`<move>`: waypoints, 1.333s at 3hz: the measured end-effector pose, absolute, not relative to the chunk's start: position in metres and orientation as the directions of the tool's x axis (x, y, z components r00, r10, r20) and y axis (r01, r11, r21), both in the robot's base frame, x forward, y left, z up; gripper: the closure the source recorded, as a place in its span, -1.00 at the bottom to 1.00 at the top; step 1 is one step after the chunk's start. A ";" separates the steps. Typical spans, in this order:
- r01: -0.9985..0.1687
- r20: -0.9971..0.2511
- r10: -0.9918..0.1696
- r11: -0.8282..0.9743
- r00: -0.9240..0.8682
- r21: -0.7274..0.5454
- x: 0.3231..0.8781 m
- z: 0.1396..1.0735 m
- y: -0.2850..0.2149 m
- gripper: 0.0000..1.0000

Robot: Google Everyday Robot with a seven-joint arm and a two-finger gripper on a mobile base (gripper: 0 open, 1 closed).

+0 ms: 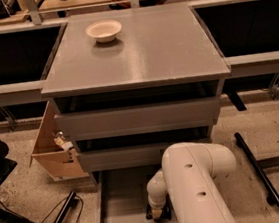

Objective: Pick rxbar chocolate from bottom drawer and place on counter

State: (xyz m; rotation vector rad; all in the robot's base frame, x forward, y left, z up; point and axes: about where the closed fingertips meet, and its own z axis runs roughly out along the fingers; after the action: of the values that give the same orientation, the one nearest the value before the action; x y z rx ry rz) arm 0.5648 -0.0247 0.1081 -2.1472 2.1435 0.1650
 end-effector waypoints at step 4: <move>-0.991 -0.038 -0.994 -0.097 0.101 -0.096 0.513 0.300 -0.085 1.00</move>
Offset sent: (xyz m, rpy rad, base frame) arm -0.0536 -0.0237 0.1142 -0.0479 -0.1215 0.0184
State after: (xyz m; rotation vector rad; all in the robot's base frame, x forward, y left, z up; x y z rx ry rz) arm 0.5127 -0.0850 0.3002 -2.2564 2.0433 -0.0556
